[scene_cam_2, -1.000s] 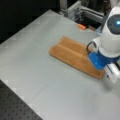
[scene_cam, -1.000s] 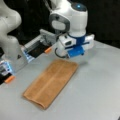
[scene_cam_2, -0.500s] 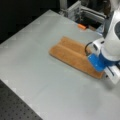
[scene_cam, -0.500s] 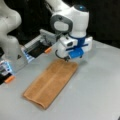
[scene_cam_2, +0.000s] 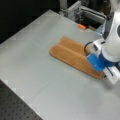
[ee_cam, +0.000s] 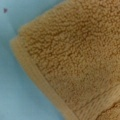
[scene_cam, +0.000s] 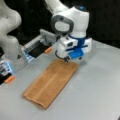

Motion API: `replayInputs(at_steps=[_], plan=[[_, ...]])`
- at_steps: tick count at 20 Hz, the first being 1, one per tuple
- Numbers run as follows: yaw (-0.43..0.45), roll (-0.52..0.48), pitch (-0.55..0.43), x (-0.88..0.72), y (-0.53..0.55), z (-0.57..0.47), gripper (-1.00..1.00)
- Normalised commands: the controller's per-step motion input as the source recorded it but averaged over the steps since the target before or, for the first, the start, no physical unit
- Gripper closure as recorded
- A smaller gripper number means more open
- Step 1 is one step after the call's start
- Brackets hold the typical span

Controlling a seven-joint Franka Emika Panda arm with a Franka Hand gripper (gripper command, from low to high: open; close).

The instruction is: Folding a towel twice

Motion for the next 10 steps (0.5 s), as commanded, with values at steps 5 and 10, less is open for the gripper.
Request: replayInputs(at_steps=[5,10], plan=[[0.017,-0.149,0.021,0.24,0.13,-0.1,-1.0],[0.024,-0.147,0.026,0.21,0.1,-0.06,-1.0]])
